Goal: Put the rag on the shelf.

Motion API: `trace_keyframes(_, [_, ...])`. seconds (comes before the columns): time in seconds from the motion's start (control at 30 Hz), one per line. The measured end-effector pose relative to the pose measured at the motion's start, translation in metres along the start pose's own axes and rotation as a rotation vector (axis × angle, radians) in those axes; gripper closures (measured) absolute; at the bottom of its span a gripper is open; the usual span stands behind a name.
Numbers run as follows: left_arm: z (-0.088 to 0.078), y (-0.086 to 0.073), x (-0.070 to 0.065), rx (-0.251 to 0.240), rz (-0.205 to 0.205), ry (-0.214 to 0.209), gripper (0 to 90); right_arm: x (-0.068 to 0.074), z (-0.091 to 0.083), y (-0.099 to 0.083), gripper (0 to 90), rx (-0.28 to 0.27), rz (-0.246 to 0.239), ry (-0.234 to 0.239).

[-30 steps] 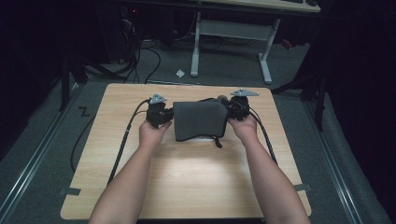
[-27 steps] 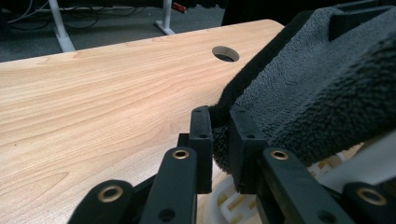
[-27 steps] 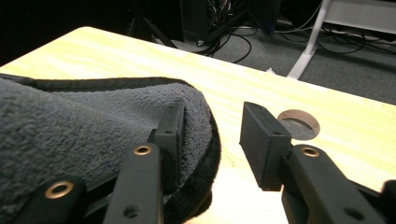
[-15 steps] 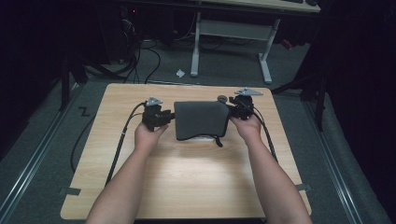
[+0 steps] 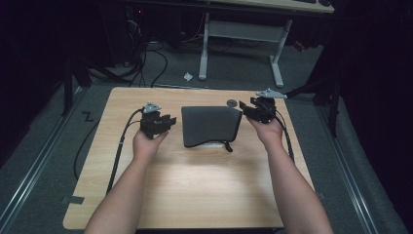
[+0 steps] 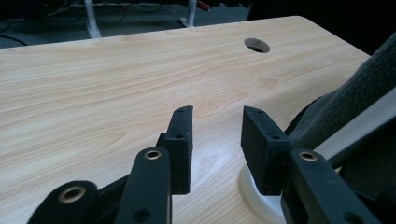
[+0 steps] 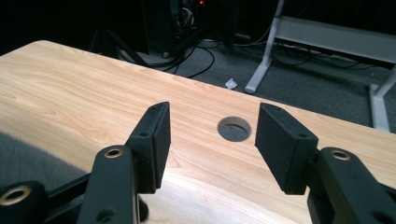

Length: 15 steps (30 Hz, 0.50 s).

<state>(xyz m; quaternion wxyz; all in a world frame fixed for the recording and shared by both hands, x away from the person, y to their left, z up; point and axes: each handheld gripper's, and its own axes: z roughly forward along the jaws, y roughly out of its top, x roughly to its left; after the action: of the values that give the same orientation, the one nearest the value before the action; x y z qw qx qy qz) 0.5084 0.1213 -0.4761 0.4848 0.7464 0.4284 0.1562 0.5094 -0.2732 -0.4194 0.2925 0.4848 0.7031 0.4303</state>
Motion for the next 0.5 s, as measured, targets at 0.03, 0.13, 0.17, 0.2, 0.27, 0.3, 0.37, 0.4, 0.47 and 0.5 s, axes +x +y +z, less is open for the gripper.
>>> trace_keyframes(0.03, [-0.003,-0.002,0.002,-0.003,-0.003,0.005,63.6,-0.002,-0.003,-0.001,45.9,-0.002,-0.005,-0.005])
trace_keyframes(0.13, [-0.015,-0.009,0.007,-0.018,-0.014,0.019,62.7,-0.005,-0.011,-0.007,46.0,0.001,-0.004,-0.015])
trace_keyframes(0.17, [-0.02,-0.012,0.008,-0.025,-0.017,0.021,62.7,-0.006,-0.016,-0.011,46.3,-0.005,-0.006,-0.017])
trace_keyframes(0.2, [-0.024,-0.015,0.009,-0.031,-0.022,0.024,62.5,-0.006,-0.019,-0.014,46.3,-0.005,-0.005,-0.019])
trace_keyframes(0.27, [-0.033,-0.024,0.01,-0.041,-0.025,0.032,62.1,-0.006,-0.025,-0.021,46.6,0.001,-0.014,-0.023])
trace_keyframes(0.3, [-0.039,-0.03,0.01,-0.046,-0.025,0.037,61.8,-0.005,-0.029,-0.026,46.9,-0.005,-0.018,-0.026])
trace_keyframes(0.37, [-0.046,-0.038,0.009,-0.04,-0.026,0.038,61.1,-0.004,-0.035,-0.035,47.2,0.004,-0.027,-0.03])
trace_keyframes(0.4, [-0.05,-0.044,0.008,-0.046,-0.027,0.035,61.0,-0.002,-0.039,-0.04,47.2,0.008,-0.025,-0.032])
trace_keyframes(0.47, [-0.057,-0.053,0.005,-0.04,-0.027,0.037,60.4,0.002,-0.047,-0.051,47.4,0.01,-0.034,-0.037])
trace_keyframes(0.5, [-0.062,-0.06,0.003,-0.038,-0.025,0.038,60.1,0.004,-0.049,-0.055,47.4,0.006,-0.04,-0.034])
